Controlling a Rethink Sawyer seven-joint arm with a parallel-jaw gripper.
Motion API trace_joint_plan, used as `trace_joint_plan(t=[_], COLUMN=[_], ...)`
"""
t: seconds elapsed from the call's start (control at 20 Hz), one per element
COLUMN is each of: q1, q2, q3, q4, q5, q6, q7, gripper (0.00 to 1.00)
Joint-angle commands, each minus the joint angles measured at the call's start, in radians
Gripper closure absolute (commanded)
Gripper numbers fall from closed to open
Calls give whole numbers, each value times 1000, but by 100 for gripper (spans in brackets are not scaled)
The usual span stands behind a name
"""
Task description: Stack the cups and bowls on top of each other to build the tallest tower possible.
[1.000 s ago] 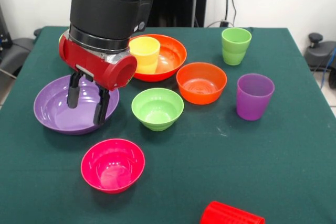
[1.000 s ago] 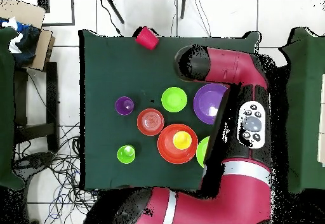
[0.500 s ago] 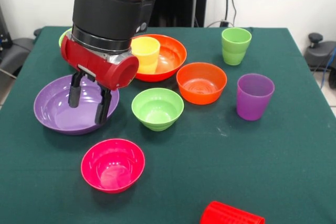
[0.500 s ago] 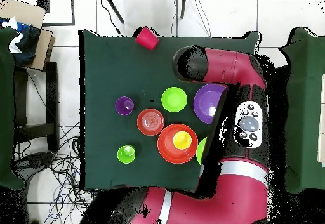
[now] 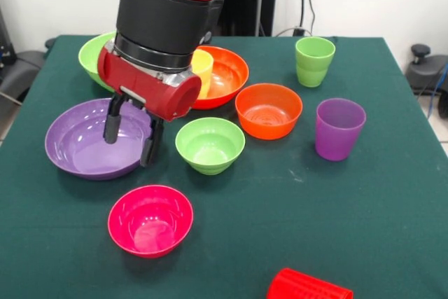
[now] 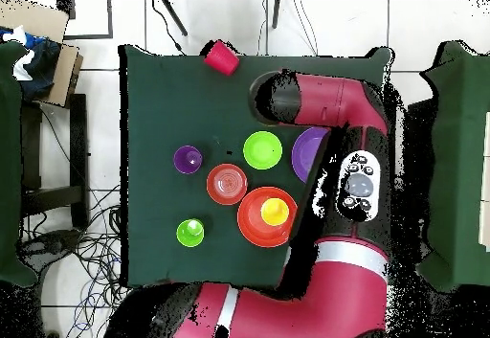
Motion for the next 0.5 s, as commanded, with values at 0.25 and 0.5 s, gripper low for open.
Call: trace_joint_plan(t=[0.25, 0.5], q1=[48, 54], q2=[66, 89], q3=[21, 4], q4=[49, 69], q5=[7, 2], q6=[-103, -177], q7=[129, 137], gripper=[0, 0])
